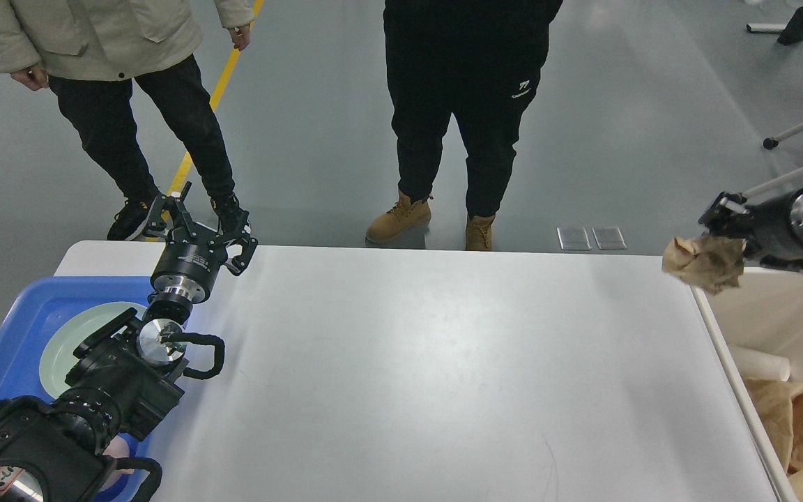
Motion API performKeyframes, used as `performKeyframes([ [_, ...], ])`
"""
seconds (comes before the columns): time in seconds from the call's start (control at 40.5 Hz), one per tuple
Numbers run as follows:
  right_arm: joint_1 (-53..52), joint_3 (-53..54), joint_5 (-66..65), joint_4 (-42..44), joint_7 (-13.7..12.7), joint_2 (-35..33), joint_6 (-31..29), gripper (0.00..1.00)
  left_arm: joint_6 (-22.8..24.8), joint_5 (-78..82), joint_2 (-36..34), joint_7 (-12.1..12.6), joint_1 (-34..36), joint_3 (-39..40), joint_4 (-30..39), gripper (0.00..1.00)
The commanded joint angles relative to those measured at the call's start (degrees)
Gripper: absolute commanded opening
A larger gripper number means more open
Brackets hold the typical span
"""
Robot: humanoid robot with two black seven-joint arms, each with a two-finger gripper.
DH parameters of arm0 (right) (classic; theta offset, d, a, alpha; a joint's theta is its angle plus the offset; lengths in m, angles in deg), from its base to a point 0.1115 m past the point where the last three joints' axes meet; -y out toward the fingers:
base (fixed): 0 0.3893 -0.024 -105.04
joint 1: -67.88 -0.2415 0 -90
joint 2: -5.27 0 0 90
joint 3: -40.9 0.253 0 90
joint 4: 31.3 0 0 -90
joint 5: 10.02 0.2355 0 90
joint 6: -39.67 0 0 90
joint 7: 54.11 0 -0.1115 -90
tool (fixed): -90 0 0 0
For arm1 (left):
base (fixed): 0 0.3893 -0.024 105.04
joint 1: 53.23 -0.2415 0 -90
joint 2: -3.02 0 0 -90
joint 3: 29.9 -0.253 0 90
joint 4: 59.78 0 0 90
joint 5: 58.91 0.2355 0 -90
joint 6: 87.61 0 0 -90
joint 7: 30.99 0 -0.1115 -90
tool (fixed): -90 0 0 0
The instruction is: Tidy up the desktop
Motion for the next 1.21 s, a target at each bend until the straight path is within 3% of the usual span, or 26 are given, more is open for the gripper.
performKeyframes([
  [0.0, -7.3, 1.7, 0.1, -0.1, -0.1, -2.6, 0.0, 0.00, 0.0, 0.0, 0.0, 0.0, 0.0, 0.0, 0.0, 0.96],
  [0.198, -5.7, 2.7, -0.2, 3.8, -0.1, -4.3, 1.9, 0.00, 0.0, 0.0, 0.0, 0.0, 0.0, 0.0, 0.0, 0.96],
  [0.42, 13.2, 5.9, 0.1, 16.5, 0.0, -3.0, 11.9, 0.00, 0.0, 0.0, 0.0, 0.0, 0.0, 0.0, 0.0, 0.96],
  [0.469, 18.1, 7.5, 0.1, 18.8, 0.0, -1.8, 13.9, 0.12, 0.0, 0.0, 0.0, 0.0, 0.0, 0.0, 0.0, 0.96],
  [0.519, 22.6, 9.4, 0.0, 21.3, 0.0, -0.4, 15.5, 0.30, 0.0, 0.0, 0.0, 0.0, 0.0, 0.0, 0.0, 0.96],
  [0.593, 27.8, 12.5, 0.0, 26.6, 0.1, 0.8, 17.1, 0.89, 0.0, 0.0, 0.0, 0.0, 0.0, 0.0, 0.0, 0.96],
  [0.618, 29.4, 13.7, 0.1, 28.7, 0.1, 1.4, 17.5, 1.00, 0.0, 0.0, 0.0, 0.0, 0.0, 0.0, 0.0, 0.96],
  [0.815, 42.0, 27.7, 0.1, 39.7, 0.1, 7.0, 17.7, 1.00, 0.0, 0.0, 0.0, 0.0, 0.0, 0.0, 0.0, 0.96],
  [1.186, 45.2, 47.1, 0.1, 40.7, 0.3, 10.5, 18.3, 1.00, 0.0, 0.0, 0.0, 0.0, 0.0, 0.0, 0.0, 0.96],
])
